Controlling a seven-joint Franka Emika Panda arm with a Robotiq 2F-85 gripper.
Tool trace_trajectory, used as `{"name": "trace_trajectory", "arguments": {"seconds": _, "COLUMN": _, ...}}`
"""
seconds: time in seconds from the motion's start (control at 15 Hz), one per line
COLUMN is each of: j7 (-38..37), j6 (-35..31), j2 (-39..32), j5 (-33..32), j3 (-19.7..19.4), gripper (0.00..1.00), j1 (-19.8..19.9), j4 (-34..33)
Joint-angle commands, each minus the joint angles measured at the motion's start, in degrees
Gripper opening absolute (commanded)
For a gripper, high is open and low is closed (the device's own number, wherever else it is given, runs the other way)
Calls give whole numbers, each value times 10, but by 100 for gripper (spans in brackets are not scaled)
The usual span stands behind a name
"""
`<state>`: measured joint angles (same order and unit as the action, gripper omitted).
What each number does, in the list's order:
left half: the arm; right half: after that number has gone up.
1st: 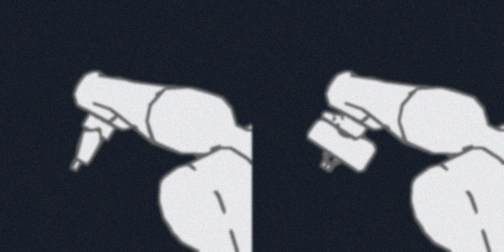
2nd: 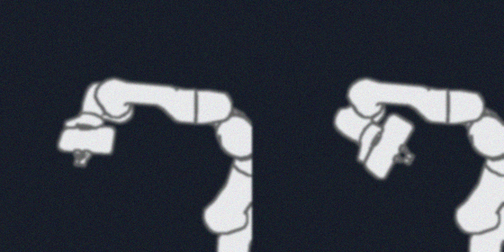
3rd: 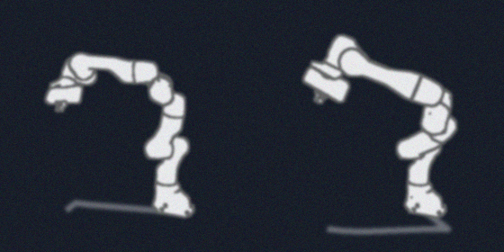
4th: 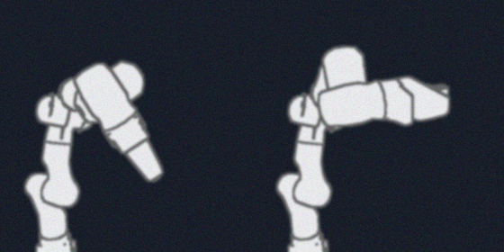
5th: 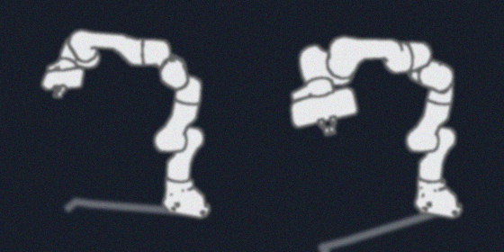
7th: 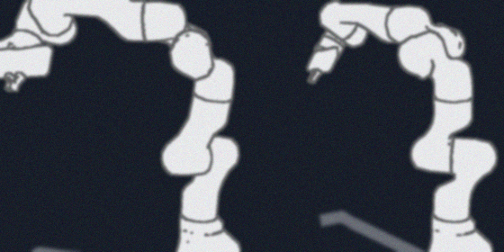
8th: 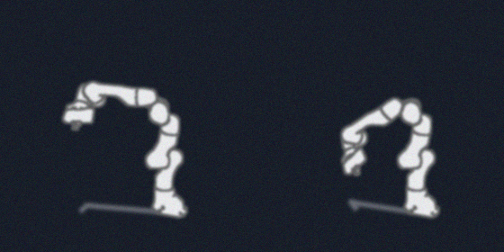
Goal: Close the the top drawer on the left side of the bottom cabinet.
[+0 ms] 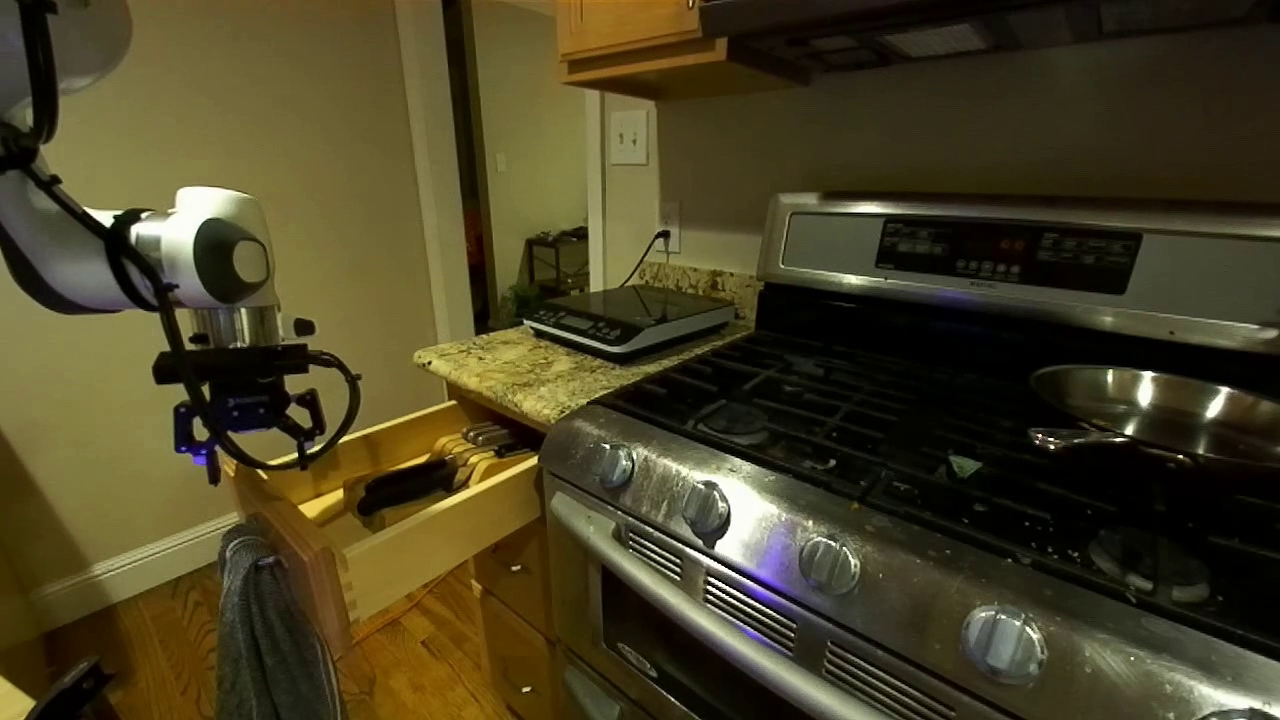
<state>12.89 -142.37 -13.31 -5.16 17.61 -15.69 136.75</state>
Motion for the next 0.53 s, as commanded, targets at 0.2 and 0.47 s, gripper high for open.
{"name": "trace_trajectory", "arguments": {"seconds": 0.2, "j7": -3, "j6": -51, "j2": -12, "j5": -42, "j3": -13, "gripper": 100, "j1": -2, "j4": 14}}
{"name": "trace_trajectory", "arguments": {"seconds": 0.47, "j7": -9, "j6": -67, "j2": -16, "j5": -112, "j3": -36, "gripper": 100, "j1": -3, "j4": 8}}
